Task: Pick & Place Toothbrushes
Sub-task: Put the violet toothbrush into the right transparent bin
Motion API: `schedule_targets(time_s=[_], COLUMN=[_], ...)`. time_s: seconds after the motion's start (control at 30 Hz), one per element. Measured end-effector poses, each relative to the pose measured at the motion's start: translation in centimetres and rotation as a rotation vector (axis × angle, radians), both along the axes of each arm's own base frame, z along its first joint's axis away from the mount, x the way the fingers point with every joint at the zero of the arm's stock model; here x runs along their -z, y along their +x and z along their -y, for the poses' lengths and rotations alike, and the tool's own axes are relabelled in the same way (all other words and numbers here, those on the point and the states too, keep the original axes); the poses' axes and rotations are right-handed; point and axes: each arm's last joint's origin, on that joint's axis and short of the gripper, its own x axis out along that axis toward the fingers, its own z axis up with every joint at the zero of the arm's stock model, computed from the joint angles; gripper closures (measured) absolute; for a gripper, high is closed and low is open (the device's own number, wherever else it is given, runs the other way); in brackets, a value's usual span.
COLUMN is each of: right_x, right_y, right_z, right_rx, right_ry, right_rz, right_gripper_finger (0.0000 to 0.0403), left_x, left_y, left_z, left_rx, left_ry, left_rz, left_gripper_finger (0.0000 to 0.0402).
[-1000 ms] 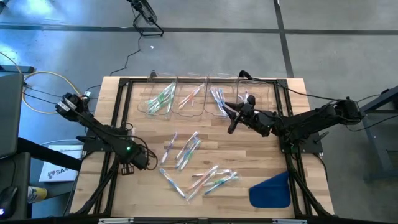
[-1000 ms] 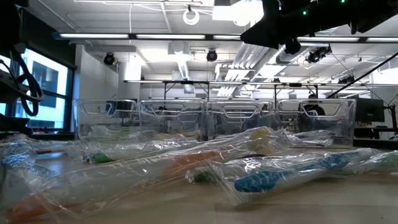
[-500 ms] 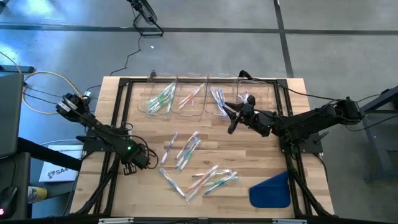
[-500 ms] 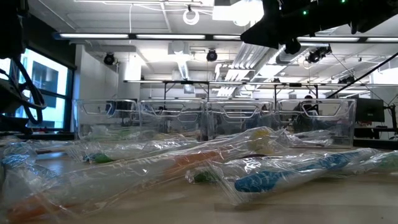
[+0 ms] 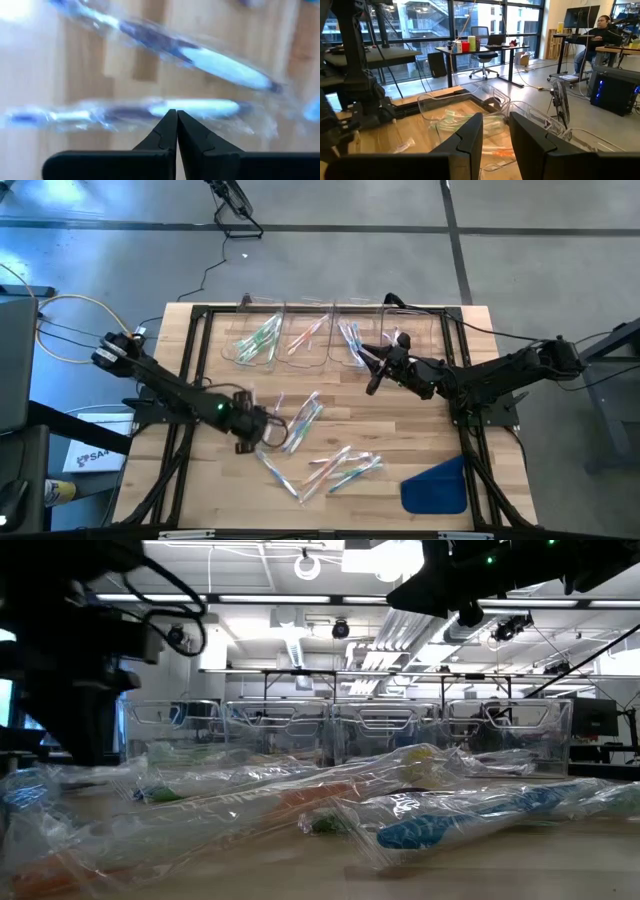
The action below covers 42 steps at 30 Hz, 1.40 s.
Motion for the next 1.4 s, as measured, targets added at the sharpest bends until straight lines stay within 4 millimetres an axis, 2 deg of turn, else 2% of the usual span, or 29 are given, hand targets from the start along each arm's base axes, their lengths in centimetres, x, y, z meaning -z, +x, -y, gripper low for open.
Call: schedule_targets(time_s=[0.3,0.53,0.87,1.07,1.4], right_x=[0.0,0.0,0.0,0.0,0.0], right_y=[0.0,0.0,0.0,0.0,0.0], right_z=[0.0,0.0,0.0,0.0,0.0], right_rx=[0.000,0.000,0.000,0.000,0.000], right_ry=[-0.001,-0.002,-0.001,-0.001,-0.002], right_rz=[-0.001,-0.001,-0.005,-0.005,-0.006], right_gripper_finger=[0.0312,0.0312,0.0312,0.0312,0.0312], left_x=[0.0,-0.6,-0.9,-1.3,-2.3], left_y=[0.7,-0.5,-0.4,0.9,2.8], left_z=[-2.3,-4.3,-4.5,-4.2,-3.8], left_rx=[0.011,-0.099,-0.097,-0.150,-0.127], left_ry=[0.022,-0.028,-0.053,-0.111,-0.160], left_rz=[-0.033,-0.135,-0.113,0.030,0.248], left_gripper_finger=[0.0397,0.0397,0.0397,0.0397,0.0397])
